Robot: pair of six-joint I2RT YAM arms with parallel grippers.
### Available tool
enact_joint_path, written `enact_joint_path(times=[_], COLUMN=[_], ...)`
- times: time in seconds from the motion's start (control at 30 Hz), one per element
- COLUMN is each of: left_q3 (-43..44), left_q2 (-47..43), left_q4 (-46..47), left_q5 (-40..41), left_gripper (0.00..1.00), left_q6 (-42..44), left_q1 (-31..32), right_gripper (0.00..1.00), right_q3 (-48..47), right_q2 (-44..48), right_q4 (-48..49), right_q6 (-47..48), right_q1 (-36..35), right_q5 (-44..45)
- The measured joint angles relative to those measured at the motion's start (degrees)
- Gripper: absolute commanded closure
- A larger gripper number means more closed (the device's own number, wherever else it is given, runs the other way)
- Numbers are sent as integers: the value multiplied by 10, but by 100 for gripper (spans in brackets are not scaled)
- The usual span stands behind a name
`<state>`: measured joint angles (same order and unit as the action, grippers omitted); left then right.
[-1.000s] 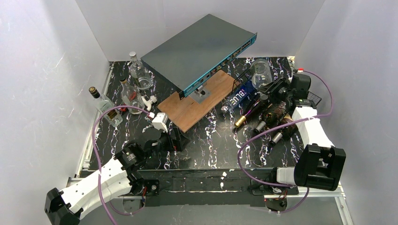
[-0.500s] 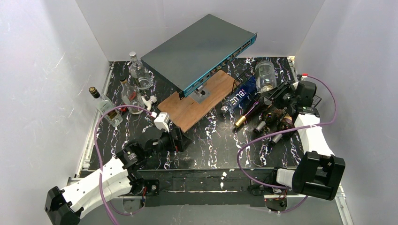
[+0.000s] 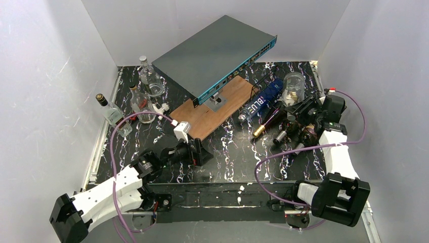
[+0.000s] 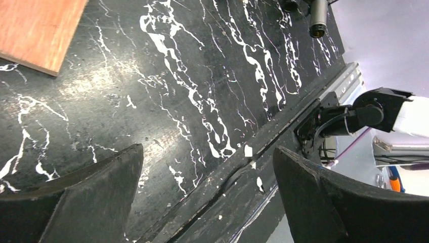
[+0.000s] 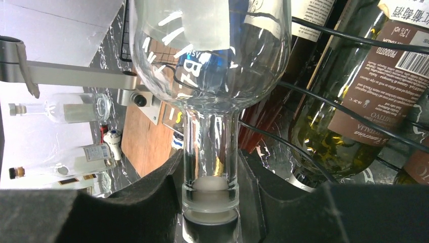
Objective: Take the wine bottle off the wine rack
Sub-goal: Adjust the wine bottle in the wine rack.
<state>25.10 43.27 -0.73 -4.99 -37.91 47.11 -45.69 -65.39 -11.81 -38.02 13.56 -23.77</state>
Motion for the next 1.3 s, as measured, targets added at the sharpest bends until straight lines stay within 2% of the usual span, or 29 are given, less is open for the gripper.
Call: enact_joint_path(times=[0.1,0.27,0.37,0.5,0.63,0.87,0.9,0.93,0.97,1.3], left_q3=[0,1,5,14,21,25,26,27,28,30], left_q2=[10,29,36,43,51,61,61,61,61,61], left_q4=[13,20,21,24,25,28,29,29,29,33], left_q5=[-18,-32,-33,-33,-33,-33,-33,-33,-33,-34], left_gripper=[1,1,1,1,1,1,1,1,1,1], left_q6=[3,9,10,11,13,13,13,13,13,22], left_q1=[1,10,16,22,28,31,33,34,35,53], right_gripper=[96,81,69,61,48,39,35,5,2,2], right_q3=[5,14,14,12,2,2,2,2,2,2], right_q2=[9,2,-19,-56,-87,-117,-119,-120,-121,-121], right_q4=[5,21,40,58,69,75,75,75,75,75], right_q6=[-4,-8,-8,-4,12,9,8,8,7,4], right_q1=[0,1,1,1,-1,-1,-1,-1,-1,-1], right_q5=[1,-7,-31,-82,-104,-129,-135,-139,-141,-178])
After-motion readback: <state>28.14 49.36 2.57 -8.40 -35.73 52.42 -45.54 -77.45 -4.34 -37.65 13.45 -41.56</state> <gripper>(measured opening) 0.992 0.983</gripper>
